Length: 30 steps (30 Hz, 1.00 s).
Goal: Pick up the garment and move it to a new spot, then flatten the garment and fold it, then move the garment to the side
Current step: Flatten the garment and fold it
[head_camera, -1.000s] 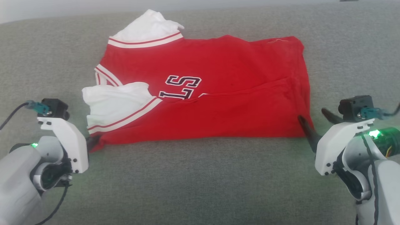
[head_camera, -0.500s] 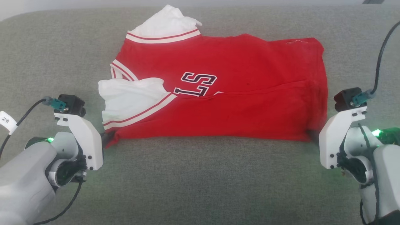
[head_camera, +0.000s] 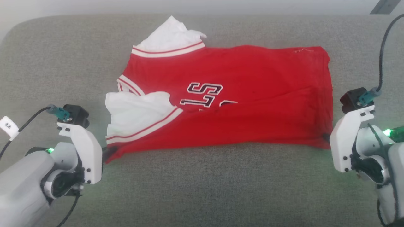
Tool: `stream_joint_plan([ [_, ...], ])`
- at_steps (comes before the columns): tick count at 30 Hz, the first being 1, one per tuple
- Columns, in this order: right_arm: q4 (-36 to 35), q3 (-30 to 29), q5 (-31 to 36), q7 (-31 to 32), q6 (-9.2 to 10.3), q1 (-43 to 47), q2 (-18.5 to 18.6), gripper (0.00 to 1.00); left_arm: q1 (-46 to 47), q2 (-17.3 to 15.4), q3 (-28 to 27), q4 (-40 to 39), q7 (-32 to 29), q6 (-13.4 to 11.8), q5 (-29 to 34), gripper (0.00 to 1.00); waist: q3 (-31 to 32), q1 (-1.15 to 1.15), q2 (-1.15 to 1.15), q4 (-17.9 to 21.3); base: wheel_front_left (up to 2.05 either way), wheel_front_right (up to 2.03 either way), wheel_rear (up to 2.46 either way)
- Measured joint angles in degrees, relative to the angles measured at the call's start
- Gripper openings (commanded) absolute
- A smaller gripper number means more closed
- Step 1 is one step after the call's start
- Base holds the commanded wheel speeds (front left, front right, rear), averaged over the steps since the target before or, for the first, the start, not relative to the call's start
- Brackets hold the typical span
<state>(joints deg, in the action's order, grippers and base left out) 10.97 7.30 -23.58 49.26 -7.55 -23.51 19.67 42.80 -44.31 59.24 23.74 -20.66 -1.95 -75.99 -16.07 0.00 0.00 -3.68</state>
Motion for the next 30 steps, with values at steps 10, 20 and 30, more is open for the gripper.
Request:
stream_joint_plan([
  [10,-9.04,1.42,-5.43,8.16,0.00,4.98,6.68,0.00,-4.89,-8.98,0.35,-16.36,-2.96,-9.29,-1.25,0.00,2.13,0.00,0.00,-0.51,0.00,0.00,0.00],
  [20,-15.19,-2.72,-8.03,12.26,0.00,15.21,5.93,0.00,-13.54,-12.69,1.62,-26.63,-2.12,-16.02,-4.61,0.00,2.24,0.00,0.00,-0.27,0.00,0.00,0.00],
  [30,-13.85,-4.23,-5.03,5.60,0.01,16.95,1.72,1.00,-13.75,-12.90,1.36,-24.63,-0.44,-14.36,-3.99,1.00,1.69,0.00,0.00,1.39,0.00,0.00,0.00],
])
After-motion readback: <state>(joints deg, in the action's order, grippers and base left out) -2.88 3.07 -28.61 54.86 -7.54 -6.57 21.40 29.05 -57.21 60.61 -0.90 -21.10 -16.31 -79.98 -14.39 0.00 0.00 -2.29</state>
